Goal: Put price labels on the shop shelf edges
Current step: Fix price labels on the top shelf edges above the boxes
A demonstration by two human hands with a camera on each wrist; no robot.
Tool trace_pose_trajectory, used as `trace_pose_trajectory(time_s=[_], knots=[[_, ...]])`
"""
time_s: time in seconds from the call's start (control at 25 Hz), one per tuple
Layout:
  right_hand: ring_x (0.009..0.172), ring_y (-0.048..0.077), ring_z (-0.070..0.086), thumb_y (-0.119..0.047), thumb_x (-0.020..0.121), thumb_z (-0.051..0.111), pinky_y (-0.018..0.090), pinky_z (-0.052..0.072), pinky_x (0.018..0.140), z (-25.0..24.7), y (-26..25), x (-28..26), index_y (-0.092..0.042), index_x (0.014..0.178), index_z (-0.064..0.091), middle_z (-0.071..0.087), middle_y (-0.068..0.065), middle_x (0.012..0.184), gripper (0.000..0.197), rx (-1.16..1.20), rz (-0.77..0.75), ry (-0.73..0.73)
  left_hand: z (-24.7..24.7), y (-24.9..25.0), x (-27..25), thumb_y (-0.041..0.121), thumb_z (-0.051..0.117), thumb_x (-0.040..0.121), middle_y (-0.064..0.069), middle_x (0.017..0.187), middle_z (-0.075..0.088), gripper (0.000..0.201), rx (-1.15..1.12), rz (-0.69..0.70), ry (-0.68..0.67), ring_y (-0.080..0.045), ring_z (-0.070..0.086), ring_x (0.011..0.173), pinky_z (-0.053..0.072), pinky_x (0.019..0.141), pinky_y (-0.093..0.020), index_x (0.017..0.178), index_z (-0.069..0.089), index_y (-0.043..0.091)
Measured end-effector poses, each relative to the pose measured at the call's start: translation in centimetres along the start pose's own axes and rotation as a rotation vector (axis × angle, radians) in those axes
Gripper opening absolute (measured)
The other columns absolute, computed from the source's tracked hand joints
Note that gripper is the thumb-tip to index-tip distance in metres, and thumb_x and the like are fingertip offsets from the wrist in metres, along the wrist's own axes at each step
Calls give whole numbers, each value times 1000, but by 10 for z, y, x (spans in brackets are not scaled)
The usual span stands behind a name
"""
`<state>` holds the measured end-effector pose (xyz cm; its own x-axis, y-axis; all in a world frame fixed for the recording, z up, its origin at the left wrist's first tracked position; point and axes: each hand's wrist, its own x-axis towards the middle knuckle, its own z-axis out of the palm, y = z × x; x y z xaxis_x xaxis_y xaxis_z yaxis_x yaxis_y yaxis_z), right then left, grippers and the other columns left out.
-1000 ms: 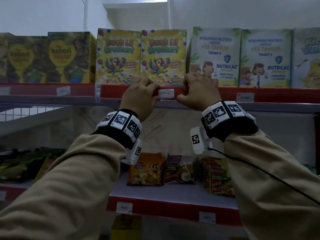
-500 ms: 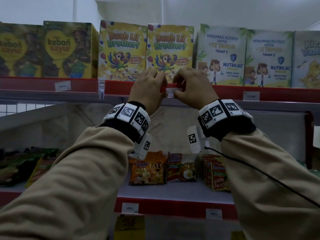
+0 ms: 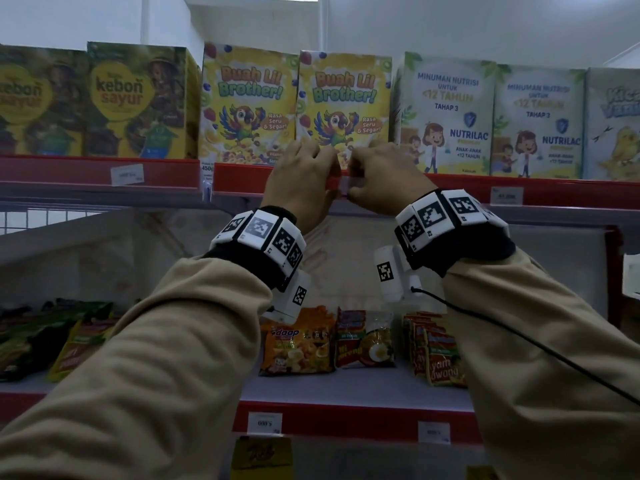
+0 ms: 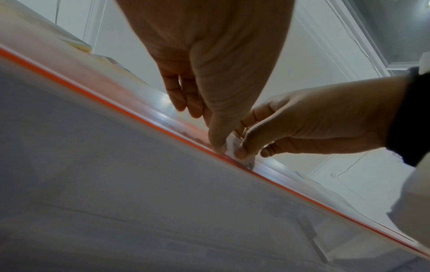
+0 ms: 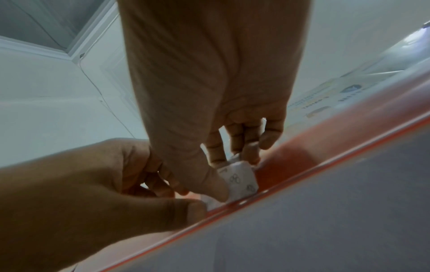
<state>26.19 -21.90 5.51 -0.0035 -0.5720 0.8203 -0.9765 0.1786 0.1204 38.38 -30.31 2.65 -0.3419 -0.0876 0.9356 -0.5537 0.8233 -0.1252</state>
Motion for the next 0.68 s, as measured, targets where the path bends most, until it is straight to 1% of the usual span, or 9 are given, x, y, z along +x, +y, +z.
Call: trace_pose_trajectory(time_s=[0.08,0.16,0.2,0.28,0.36,0.44,0.52,0.6,0.68], knots=[[90,18,46,-25,82,67,27,33,74,-4,3,2,-18,89,55,51,3,94,16,95,-2,-10,0,-1,0,25,66,83,-9,111,52,29,-17,8,-3,-28,43,108,37,89,-35,107,55,13],[85,15,53,-23,84,68,28,41,72,-8,8,3,-16,90,60,58,0,88,11,244,8,-9,1,-3,0,26,58,88,-10,110,54,24,-70,9,14,-27,44,108,37,91,-35,108,57,12],[84,15,56,-22,85,68,28,45,74,-10,10,4,-14,91,63,60,1,88,11,310,19,9,1,-3,1,26,54,91,-10,110,55,24,-97,4,30,-26,45,108,36,91,-34,109,57,11],[83,14,59,-18,85,68,23,47,76,-10,15,4,-12,92,63,63,3,90,10,427,48,117,3,-3,1,27,46,96,-12,108,57,25,-132,-11,67,-26,46,106,33,90,-32,109,58,9],[79,13,62,-13,84,69,18,48,71,-8,15,2,-13,90,63,66,5,87,9,610,102,256,5,-3,2,28,38,101,-15,104,59,31,-174,-30,97,-29,47,102,33,88,-35,106,59,6],[74,17,65,-6,82,70,23,52,69,-6,11,0,-12,86,63,68,10,84,10,894,162,311,6,-2,3,31,34,102,-16,98,59,37,-235,-55,110,-29,47,97,32,85,-36,100,60,4],[69,20,66,0,81,70,27,54,67,-2,6,-3,-12,79,63,67,12,77,14,1105,190,323,7,-2,3,34,34,102,-14,96,58,39,-289,-81,117,-29,46,95,31,83,-36,97,59,5],[66,22,66,1,80,70,31,56,67,2,1,-4,-10,77,62,66,12,73,14,1201,222,315,8,-3,4,35,37,101,-12,97,58,36,-321,-106,121,-28,46,96,31,81,-36,98,59,6],[67,24,64,0,80,69,34,55,68,6,-1,-5,-10,77,62,66,14,74,13,1177,250,312,9,-4,5,32,41,100,-11,98,58,30,-336,-117,118,-28,46,97,30,78,-34,99,57,6]])
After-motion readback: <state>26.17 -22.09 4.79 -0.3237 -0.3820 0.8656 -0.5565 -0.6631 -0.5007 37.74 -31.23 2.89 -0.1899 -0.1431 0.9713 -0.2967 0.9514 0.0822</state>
